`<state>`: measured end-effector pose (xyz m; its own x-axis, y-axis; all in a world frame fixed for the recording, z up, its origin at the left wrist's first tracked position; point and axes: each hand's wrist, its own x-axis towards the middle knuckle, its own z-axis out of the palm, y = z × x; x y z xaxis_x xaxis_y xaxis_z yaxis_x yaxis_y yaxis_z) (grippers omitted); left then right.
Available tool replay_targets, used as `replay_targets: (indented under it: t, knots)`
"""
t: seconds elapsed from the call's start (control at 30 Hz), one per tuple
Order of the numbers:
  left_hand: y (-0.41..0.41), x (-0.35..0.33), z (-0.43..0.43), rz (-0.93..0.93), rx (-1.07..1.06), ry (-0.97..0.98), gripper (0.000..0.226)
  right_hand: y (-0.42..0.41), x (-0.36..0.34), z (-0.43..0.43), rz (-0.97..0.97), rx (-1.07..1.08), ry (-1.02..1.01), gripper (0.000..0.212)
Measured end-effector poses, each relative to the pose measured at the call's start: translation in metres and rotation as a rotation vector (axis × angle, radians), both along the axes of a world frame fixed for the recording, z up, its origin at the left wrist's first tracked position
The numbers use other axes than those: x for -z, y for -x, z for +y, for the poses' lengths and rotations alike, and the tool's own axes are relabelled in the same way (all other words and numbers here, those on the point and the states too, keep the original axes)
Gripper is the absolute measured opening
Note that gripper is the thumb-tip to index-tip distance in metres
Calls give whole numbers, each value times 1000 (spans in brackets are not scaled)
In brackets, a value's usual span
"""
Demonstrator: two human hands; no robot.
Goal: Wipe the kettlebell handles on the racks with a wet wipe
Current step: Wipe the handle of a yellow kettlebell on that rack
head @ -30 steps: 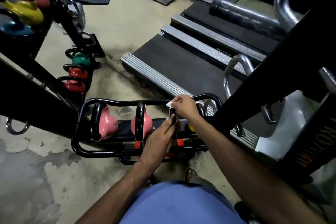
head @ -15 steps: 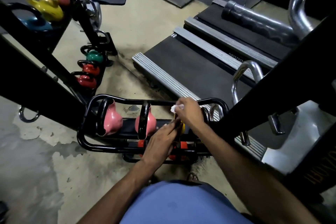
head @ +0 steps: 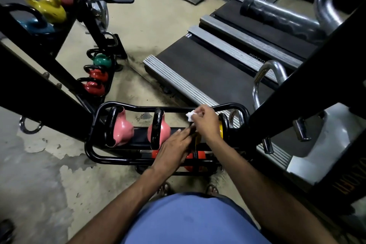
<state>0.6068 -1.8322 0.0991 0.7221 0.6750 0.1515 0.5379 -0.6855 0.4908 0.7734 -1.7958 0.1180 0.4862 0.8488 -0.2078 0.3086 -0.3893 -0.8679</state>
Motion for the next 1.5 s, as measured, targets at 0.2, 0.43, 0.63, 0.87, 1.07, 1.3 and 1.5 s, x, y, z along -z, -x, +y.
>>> replay_targets:
  t: [0.2, 0.43, 0.63, 0.87, 1.07, 1.3, 1.5]
  knots:
    - [-4, -2, -6, 38, -17, -42, 72, 7, -47, 37, -1006, -968, 277, 20]
    - [4, 9, -19, -86, -212, 160, 84, 0, -35, 11, -771, -630, 79, 6]
    - [-1, 20, -24, -204, -291, 415, 37, 3, 3, -38, 507, 150, 86, 5]
    - [-1, 28, -21, -207, -265, 402, 28, 13, 7, -39, 507, 269, 5, 6]
    - [-2, 33, -20, -200, -298, 468, 28, 10, -14, -21, -715, -513, -140, 6]
    - [-3, 29, -25, -204, -314, 392, 16, 35, -45, 7, -1350, -1153, 136, 20]
    - [-2, 33, -22, -178, -293, 391, 28, 36, -50, -5, -1245, -966, 131, 16]
